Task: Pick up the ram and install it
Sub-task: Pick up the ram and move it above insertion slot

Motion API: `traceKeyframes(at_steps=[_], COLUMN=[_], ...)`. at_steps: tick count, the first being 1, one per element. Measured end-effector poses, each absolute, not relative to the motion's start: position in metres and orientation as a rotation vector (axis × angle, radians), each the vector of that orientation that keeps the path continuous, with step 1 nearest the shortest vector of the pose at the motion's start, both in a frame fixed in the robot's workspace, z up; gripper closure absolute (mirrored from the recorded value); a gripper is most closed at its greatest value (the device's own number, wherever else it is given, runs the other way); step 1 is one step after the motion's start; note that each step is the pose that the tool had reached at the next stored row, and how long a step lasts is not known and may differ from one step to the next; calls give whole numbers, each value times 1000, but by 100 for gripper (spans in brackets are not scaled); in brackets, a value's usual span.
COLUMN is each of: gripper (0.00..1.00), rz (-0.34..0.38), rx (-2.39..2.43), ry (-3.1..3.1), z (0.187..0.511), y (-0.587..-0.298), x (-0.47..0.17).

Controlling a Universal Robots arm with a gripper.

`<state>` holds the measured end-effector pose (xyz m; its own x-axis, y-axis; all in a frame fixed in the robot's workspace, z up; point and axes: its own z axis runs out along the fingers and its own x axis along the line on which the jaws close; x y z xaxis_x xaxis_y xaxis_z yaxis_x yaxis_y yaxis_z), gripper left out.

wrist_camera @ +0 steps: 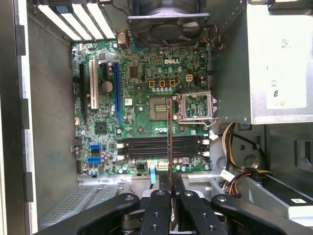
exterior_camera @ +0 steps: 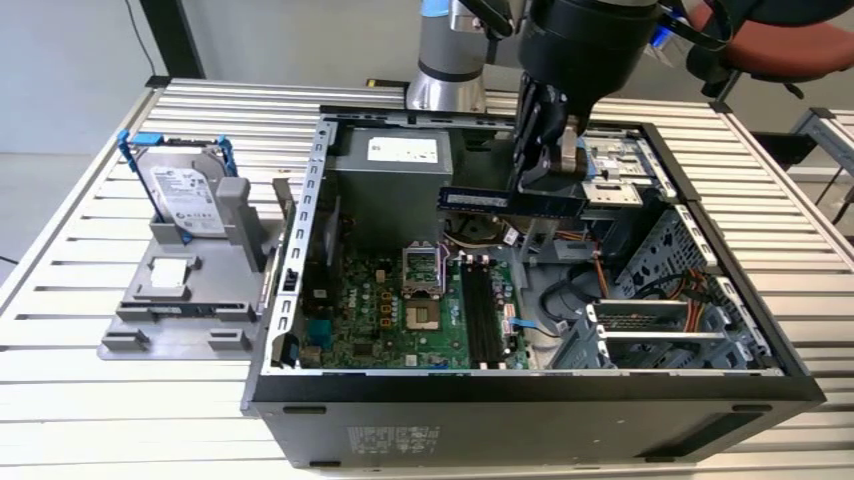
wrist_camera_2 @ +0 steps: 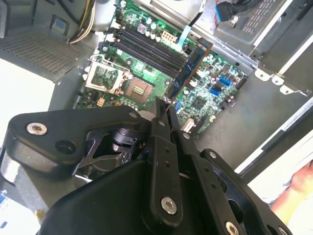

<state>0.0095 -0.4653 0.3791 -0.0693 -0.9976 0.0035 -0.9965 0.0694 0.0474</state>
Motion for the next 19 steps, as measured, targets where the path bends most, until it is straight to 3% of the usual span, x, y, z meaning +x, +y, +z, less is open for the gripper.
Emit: traceKeyframes(at_steps=[19], gripper=[100], rz=[-50], rx=[2116], ry=[-2274], z=[379], y=[-465], x=[10])
